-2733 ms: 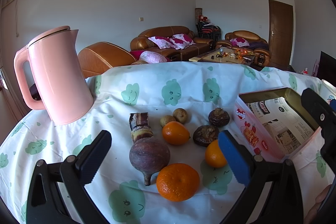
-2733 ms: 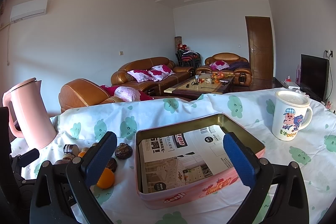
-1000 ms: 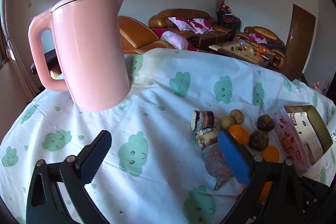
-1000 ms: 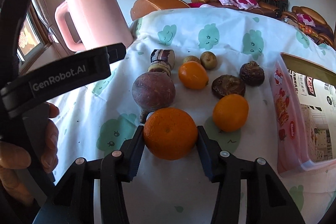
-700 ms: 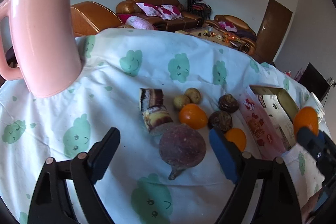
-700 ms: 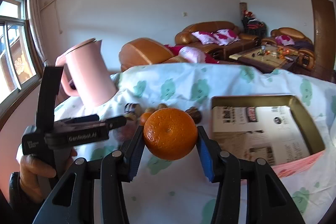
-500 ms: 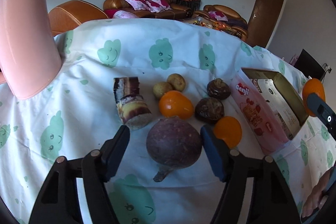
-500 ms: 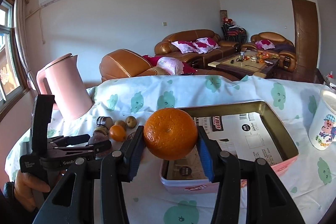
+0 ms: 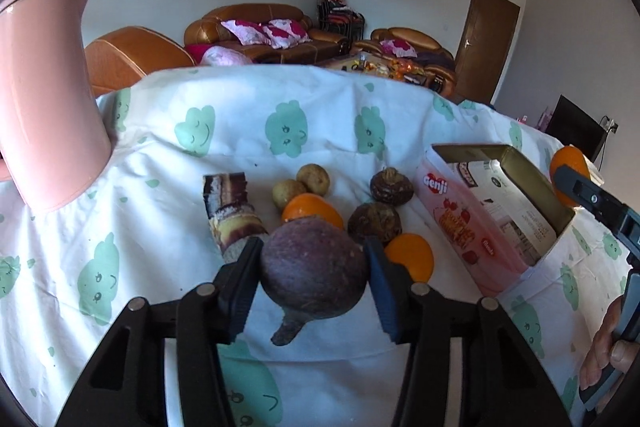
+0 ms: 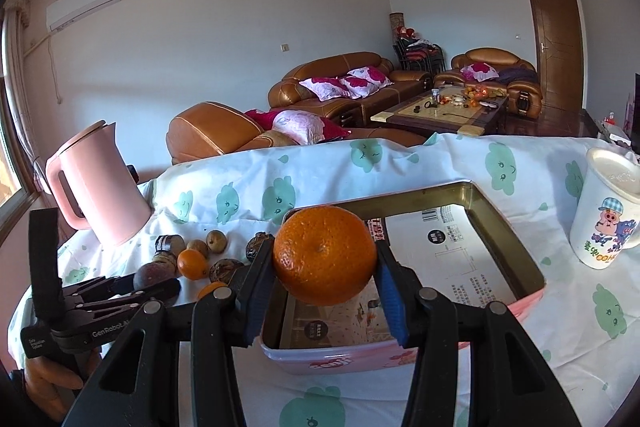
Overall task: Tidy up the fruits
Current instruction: 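Carry the orange toward the tin tray with the right gripper while the left gripper grasps the dark purple fruit, then lower the orange into the tray and open the right gripper while the left gripper releases the purple fruit there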
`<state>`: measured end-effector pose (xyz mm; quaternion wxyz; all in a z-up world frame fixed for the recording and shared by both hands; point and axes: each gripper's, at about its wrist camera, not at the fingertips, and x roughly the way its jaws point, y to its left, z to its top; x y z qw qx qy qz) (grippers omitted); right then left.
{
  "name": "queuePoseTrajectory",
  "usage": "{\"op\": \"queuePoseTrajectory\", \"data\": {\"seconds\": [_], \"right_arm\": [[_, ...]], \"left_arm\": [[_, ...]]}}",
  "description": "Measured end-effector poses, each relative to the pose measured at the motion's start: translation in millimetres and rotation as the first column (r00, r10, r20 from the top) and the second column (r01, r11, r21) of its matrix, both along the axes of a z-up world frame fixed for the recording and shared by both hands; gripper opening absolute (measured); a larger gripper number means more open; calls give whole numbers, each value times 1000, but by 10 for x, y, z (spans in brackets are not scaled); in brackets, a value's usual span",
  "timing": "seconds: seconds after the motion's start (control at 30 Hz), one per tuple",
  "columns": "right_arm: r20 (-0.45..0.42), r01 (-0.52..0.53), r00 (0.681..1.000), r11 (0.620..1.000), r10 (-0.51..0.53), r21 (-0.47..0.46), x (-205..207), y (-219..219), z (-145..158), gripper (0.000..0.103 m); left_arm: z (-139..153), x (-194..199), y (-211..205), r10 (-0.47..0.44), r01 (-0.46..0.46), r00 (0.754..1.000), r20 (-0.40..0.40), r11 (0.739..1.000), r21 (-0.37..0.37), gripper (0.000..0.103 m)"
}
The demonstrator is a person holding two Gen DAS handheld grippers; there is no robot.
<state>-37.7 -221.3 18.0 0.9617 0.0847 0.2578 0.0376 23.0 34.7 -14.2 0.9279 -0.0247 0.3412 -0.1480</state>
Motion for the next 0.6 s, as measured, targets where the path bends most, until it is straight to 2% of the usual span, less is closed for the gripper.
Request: {"op": "queuePoseTrajectory", "data": {"seconds": [0.07, 0.17, 0.27, 0.47, 0.6], "right_arm": [[11, 26, 1000, 999, -26, -34, 18, -58, 31, 50], [4, 73, 997, 993, -73, -98, 89, -187, 13, 50], [-32, 80, 996, 993, -84, -91, 183, -380, -58, 50], [-88, 87, 991, 988, -98, -127, 272, -565, -152, 50], [-131, 102, 985, 992, -111, -74, 310, -754, -215, 51]], "left_arm": [[90, -75, -3, 3, -3, 998, 68, 1000, -13, 53], [192, -187, -90, -19, 23, 992, 127, 999, -28, 53], [296, -250, -320, -76, 82, 984, 159, 996, -29, 53], [352, -156, -1028, -192, 194, 974, 122, 981, -12, 53], [245, -90, -1484, -231, 230, 971, 64, 973, 25, 53]]}}
